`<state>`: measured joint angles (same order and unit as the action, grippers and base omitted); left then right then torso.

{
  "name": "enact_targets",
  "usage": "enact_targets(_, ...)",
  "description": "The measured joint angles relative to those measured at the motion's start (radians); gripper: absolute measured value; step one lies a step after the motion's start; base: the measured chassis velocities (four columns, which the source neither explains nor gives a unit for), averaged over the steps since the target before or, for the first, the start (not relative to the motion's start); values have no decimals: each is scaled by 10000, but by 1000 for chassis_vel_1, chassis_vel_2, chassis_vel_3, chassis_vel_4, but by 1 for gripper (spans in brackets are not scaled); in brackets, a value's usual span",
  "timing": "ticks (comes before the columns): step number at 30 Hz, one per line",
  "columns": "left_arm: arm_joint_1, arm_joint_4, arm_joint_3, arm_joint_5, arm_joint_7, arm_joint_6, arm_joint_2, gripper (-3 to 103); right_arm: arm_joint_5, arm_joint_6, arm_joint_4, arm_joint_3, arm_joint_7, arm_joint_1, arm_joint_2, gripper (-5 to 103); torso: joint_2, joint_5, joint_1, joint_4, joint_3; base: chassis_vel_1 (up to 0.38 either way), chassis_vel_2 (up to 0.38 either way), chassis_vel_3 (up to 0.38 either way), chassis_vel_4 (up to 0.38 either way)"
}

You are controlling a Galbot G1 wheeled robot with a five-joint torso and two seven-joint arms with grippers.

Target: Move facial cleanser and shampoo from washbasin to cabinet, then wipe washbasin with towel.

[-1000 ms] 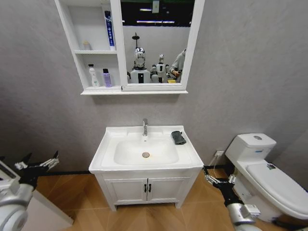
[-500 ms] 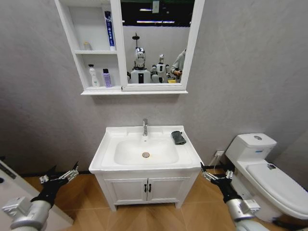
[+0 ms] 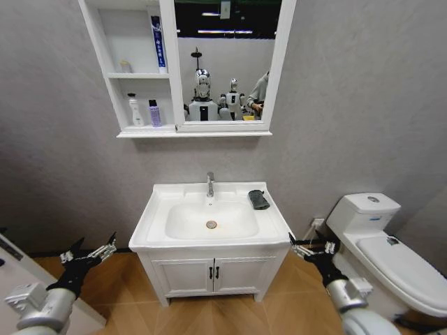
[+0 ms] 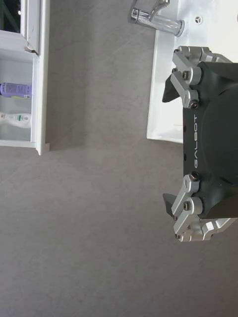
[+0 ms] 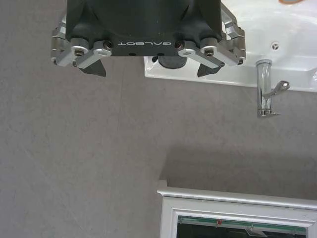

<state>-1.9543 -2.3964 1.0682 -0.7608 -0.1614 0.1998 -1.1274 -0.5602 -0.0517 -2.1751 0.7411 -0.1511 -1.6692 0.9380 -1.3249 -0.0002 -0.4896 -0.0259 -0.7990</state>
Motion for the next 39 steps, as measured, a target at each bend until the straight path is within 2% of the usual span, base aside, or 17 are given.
enact_targets(2, 0, 3, 0, 0, -1, 1, 2, 100, -291, -311, 115, -217, -257, 609, -506, 100, 0, -1, -1, 5, 0, 0, 0, 0, 0)
enact_targets(4, 0, 12, 0, 0, -3, 2, 5, 100, -774, -980, 330, -736, -658, 1608, -1338, 100, 1, -1, -2, 0, -1, 0, 0, 0, 0)
enact_targets(6, 0, 15, 0, 0, -4, 2, 8, 100, -1978, -1977, 431, -1389, -1368, 2528, -1938, 100, 1, 0, -1, -5, -1, 0, 0, 0, 0)
enact_targets(7, 0, 15, 0, 0, -4, 2, 8, 100, -1978, -1977, 431, -1389, -1368, 2528, -1938, 100, 1, 0, -1, -5, -1, 0, 0, 0, 0)
enact_targets(9, 0, 19, 0, 0, -13, 3, 9, 100, -3470, -2922, 653, -2376, -2273, 3868, -2375, 100, 0, -2, -1, -7, -1, 0, 0, 0, 0)
enact_targets(10, 0, 19, 0, 0, -13, 3, 9, 100, -3470, -2922, 653, -2376, -2273, 3868, -2375, 100, 0, -2, -1, -7, -1, 0, 0, 0, 0)
enact_targets(11, 0, 21, 0, 1, -11, 3, 11, 100, -4363, -3420, 1073, -3322, -2870, 5184, -2494, 100, 1, -2, -1, -6, -1, 0, 0, 0, 0)
enact_targets(13, -1, 23, 0, 1, -14, 3, 12, 100, -5041, -3867, 2024, -4662, -3375, 6928, -2349, 100, 1, -6, -1, -1, -1, 0, 0, 0, 0)
enact_targets(14, -1, 23, 0, 1, -14, 3, 12, 100, -5041, -3867, 2024, -4662, -3375, 6928, -2349, 100, 1, -6, -1, -1, -1, 0, 0, 0, 0)
enact_targets(15, 0, 24, 1, 2, -14, 4, 12, 100, -5228, -4124, 2701, -5469, -3625, 7991, -2032, 100, 2, 3, -2, -3, -2, 0, 0, 0, 0)
enact_targets(16, 0, 24, 1, 2, -14, 4, 12, 100, -5228, -4124, 2701, -5469, -3625, 7991, -2032, 100, 2, 3, -2, -3, -2, 0, 0, 0, 0)
enact_targets(19, 1, 26, 1, 2, -11, 4, 15, 100, -6134, -4827, 4403, -7491, -4884, 10779, -861, 100, 1, -10, -3, 4, -1, 0, 0, 0, 0)
enact_targets(20, 1, 26, 1, 2, -11, 4, 15, 100, -6134, -4827, 4403, -7491, -4884, 10779, -861, 100, 1, -10, -3, 4, -1, 0, 0, 0, 0)
enact_targets(23, 0, 28, 2, 2, -16, 4, 16, 100, -6300, -5114, 5915, -8673, -5403, 12062, -47, 100, 2, -6, -3, 2, -2, 0, 0, 0, 0)
enact_targets(28, 0, 30, 3, 3, -15, 3, 18, 100, -6209, -5267, 6841, -9003, -5564, 12552, 318, 100, 2, -1, -2, -1, -1, 0, 0, 0, 0)
enact_targets(35, 1, 33, 2, 3, -12, 3, 20, 100, -6000, -5470, 8319, -9067, -4567, 13294, 462, 100, 1, -3, 0, -6, 0, 0, 0, 0, 0)
enact_targets(39, 1, 34, 2, 3, -10, 1, 20, 100, -6161, -5532, 8785, -9167, -4488, 13527, 628, 100, 1, -3, 0, -4, 0, 0, 0, 0, 0)
